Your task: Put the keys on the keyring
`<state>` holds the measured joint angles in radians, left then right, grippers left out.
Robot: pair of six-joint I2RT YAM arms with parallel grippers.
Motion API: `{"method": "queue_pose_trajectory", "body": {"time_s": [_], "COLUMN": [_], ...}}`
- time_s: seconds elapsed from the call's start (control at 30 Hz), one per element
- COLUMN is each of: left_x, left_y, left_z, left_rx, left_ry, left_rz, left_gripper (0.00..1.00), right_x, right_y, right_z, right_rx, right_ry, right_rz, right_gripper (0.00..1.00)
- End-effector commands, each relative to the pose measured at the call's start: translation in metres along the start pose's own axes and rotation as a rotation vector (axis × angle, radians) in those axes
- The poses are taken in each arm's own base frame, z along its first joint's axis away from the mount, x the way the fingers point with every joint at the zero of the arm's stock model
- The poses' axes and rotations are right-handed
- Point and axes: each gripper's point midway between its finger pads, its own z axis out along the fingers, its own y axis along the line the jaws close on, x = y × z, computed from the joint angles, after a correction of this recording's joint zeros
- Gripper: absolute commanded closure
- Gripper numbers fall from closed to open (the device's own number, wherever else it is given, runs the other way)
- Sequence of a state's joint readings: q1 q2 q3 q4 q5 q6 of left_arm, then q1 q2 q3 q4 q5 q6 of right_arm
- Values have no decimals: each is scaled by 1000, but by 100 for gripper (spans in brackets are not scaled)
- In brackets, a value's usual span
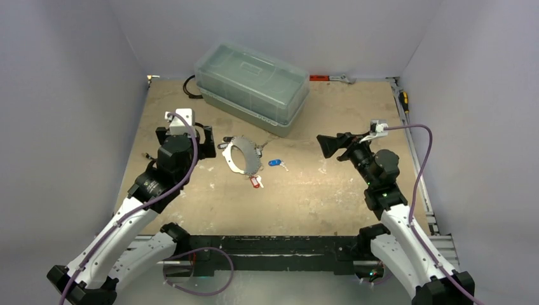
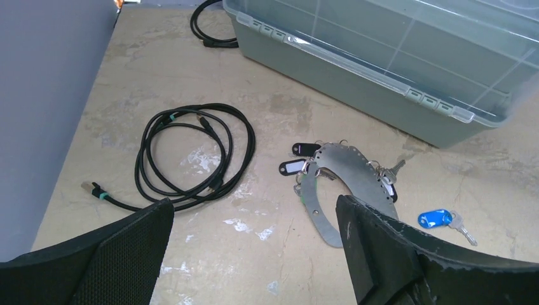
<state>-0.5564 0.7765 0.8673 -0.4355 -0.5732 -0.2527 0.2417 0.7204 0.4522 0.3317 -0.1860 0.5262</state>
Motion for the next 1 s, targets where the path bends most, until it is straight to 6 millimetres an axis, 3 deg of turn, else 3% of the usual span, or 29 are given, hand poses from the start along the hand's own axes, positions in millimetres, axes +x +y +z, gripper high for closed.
{"method": "queue_pose_trajectory", "body": {"time_s": [0.0, 0.2, 0.53, 0.77, 0.97], "left_x": [-15, -17, -5, 7, 11], "left_y": [12, 19, 26, -3, -12], "left_z": [-5, -8, 4, 11, 14], "left_rx": [-55, -85, -148, 7, 51], "left_ry": [-52, -67, -11, 58, 75], "left_rz": [-63, -75, -32, 16, 26], "left_gripper": [1, 1, 1, 3, 7], "right_x": [-14, 2, 20, 65, 107], "right_y": [22, 13, 24, 54, 82], "right_z": [-1, 8, 21, 38, 51], "right_rx": [-101, -68, -122, -183, -243], "right_ry": [-44, 39, 144, 284, 402], "right_rz": [-5, -12, -68, -120, -141], "right_gripper": [1, 1, 1, 1, 11]}}
